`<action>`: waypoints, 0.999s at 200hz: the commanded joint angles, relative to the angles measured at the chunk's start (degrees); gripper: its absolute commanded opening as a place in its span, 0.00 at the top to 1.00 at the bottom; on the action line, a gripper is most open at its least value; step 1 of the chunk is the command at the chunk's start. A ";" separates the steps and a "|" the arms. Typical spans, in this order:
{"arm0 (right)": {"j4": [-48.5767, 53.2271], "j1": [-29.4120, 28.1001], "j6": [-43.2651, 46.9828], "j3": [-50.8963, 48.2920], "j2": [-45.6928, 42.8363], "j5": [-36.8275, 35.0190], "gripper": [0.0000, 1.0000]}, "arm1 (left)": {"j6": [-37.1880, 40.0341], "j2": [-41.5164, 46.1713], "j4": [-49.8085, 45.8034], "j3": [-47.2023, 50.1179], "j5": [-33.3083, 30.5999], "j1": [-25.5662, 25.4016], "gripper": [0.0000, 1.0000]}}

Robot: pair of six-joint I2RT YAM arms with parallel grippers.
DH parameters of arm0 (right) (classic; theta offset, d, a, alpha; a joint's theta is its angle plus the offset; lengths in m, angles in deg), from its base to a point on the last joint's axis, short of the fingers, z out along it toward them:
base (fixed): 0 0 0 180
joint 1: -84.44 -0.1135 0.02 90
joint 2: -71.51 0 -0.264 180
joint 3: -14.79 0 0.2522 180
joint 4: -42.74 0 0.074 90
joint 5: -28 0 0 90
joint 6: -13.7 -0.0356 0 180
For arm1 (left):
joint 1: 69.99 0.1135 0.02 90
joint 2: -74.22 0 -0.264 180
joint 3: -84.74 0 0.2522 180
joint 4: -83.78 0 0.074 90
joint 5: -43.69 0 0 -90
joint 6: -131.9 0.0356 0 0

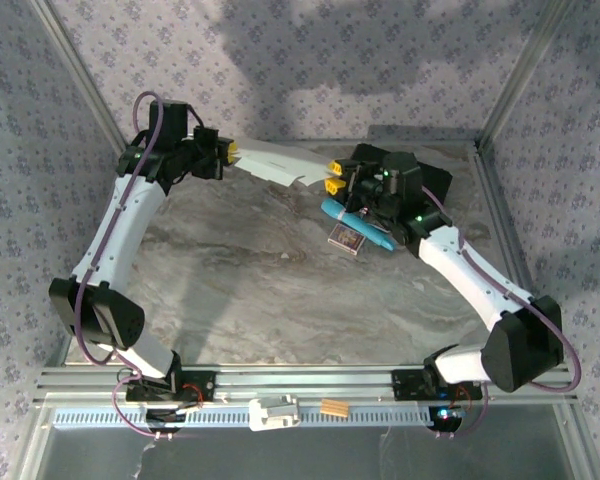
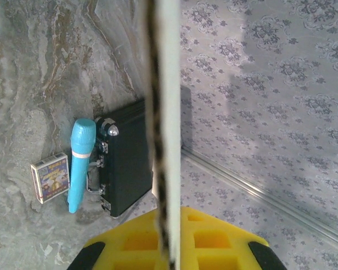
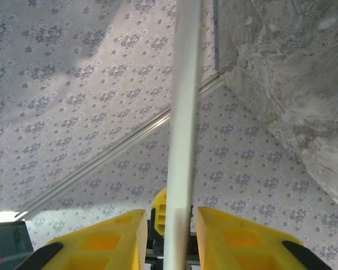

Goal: Fold the paper box

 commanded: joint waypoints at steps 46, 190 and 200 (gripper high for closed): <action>0.33 1.02 -0.57 3.38 0.46 -0.07 0.90 | -0.32 -0.61 1.09 -0.06 1.58 0.33 1.00; 85.13 -2.20 7.72 50.11 6.54 -19.16 1.00 | 39.63 9.86 -23.79 -4.98 -27.46 -4.86 0.34; 93.71 -4.40 6.30 57.30 9.46 -22.39 1.00 | 43.44 11.52 -22.74 -2.81 -27.17 -5.56 0.35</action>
